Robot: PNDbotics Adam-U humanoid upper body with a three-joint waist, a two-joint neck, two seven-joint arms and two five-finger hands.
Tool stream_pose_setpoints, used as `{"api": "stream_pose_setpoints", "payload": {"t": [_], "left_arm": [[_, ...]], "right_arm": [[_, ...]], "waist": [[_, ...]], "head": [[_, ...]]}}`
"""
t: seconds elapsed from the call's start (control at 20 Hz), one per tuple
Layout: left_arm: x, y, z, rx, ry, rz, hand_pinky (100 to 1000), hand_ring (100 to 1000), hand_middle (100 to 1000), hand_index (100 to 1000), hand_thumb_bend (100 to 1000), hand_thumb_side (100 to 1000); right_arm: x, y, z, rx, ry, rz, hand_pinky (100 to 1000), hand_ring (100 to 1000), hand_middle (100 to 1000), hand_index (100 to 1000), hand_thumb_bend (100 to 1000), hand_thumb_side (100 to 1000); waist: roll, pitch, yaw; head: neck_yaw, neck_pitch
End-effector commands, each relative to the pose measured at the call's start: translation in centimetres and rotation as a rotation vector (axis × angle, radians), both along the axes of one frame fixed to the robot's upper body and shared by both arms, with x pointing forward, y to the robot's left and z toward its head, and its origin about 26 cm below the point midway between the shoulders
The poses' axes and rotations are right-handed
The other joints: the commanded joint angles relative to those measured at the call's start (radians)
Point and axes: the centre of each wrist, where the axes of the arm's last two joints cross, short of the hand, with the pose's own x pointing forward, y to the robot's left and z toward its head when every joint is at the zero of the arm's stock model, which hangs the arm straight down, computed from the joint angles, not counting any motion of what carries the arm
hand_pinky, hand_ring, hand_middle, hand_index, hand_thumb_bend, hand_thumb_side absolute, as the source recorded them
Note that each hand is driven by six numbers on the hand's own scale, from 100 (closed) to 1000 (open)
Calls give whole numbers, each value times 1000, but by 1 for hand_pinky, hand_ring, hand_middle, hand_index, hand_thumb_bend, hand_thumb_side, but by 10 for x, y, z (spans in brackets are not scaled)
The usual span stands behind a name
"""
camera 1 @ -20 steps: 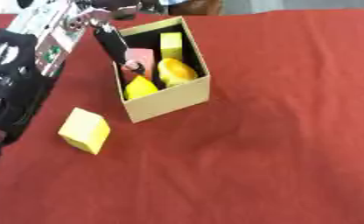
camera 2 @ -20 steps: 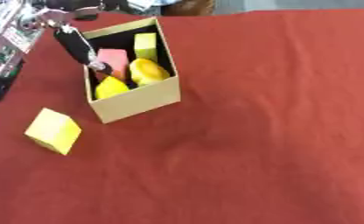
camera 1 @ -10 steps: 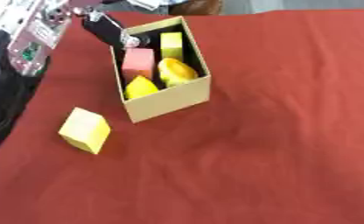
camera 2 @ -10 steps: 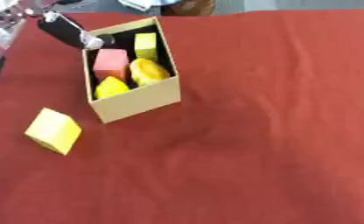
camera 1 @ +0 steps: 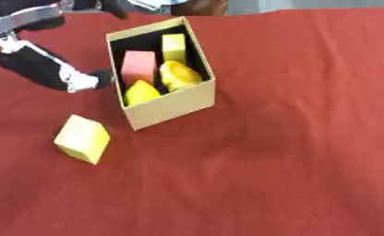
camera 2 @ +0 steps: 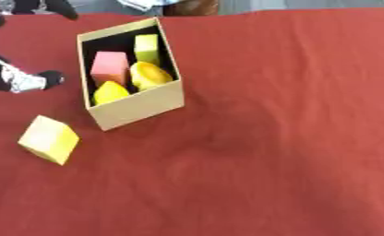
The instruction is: Pick up objects on the table and place them in the box.
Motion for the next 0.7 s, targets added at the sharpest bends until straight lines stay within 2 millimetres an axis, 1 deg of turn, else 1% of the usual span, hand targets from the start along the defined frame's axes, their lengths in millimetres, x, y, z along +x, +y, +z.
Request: {"api": "stream_pose_setpoints", "payload": {"t": [0.05, 0.25, 0.4, 0.7], "left_arm": [[-19, 9, 8, 42, 7, 20, 849, 855, 805, 884, 424, 473], [-25, 17, 0, 31, 76, 53, 844, 852, 798, 879, 442, 524], [-25, 24, -5, 48, 124, 72, 849, 855, 798, 878, 489, 552], [-25, 35, -13, 105, 180, 109, 854, 853, 792, 870, 519, 565]], "right_arm": [[-5, -1, 12, -26, -33, 0, 962, 1000, 605, 875, 100, 651], [-5, -1, 12, -26, -34, 1, 962, 1000, 606, 875, 100, 655], [-5, -1, 12, -25, -35, 0, 963, 1000, 605, 875, 100, 651], [-5, -1, 11, -25, -34, 1, 964, 1000, 605, 876, 100, 651]], "waist": [[-2, -18, 0], [-4, -17, -2], [-5, -15, -4], [-5, -14, -5]], "head": [[-9, -4], [-14, -2], [-15, -1], [-13, -3]]}}
